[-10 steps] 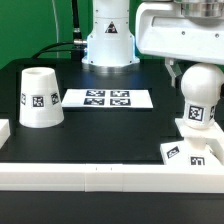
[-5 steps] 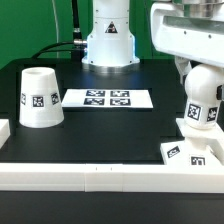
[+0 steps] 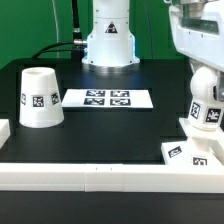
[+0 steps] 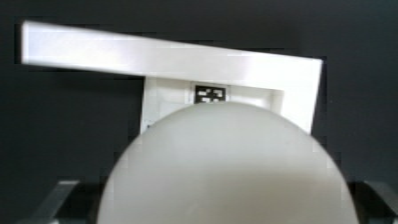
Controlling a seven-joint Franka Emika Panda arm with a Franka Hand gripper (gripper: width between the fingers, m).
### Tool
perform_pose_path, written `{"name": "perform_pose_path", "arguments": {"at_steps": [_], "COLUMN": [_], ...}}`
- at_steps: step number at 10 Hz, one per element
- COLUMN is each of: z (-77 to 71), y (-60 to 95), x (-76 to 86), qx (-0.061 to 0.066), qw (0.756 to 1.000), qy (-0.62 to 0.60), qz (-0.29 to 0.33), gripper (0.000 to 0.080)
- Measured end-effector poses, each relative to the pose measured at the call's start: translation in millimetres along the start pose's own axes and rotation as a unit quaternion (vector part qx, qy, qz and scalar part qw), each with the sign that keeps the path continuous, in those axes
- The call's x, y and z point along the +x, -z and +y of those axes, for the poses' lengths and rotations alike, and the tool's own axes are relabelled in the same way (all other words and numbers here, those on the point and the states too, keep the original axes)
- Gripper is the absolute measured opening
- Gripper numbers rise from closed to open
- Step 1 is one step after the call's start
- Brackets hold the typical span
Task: Assemble lamp
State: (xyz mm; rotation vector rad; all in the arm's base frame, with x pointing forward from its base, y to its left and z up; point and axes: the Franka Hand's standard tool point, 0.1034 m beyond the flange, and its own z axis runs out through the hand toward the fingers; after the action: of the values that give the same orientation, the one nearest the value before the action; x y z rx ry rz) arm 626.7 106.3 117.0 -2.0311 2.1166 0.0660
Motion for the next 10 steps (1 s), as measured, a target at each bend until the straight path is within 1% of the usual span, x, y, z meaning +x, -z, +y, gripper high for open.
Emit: {"name": "perform_pose_path", "arguments": {"at_steps": [2,3,4,5,6,7,8,10], "z": [-0.7,-0.3,-0.2,0.0,4.9,5.1,2.4,2.7], "y": [-0.5,-1.0,-1.0,-1.2,-1.1,1.3,2.0,1.0], "x": [-3.2,-3.9,-4.6,-4.4,-2.3,-1.9,-2.7,-2.6], "qx": [0.021,0.022,0.022,0.021,-0.004,-0.027,-0.027,-0.023], "qw": [0.997,0.994,0.994,0.995,0.999,0.999,0.999,0.994], "qy": [-0.076,-0.103,-0.103,-0.093,-0.039,-0.015,0.02,0.097], "qz": [-0.016,-0.026,-0.028,-0.028,-0.031,-0.035,-0.038,-0.039], "gripper": [0.0577,0.0577,0.0577,0.0633,0.0633,0.0688,0.0696,0.0699]}}
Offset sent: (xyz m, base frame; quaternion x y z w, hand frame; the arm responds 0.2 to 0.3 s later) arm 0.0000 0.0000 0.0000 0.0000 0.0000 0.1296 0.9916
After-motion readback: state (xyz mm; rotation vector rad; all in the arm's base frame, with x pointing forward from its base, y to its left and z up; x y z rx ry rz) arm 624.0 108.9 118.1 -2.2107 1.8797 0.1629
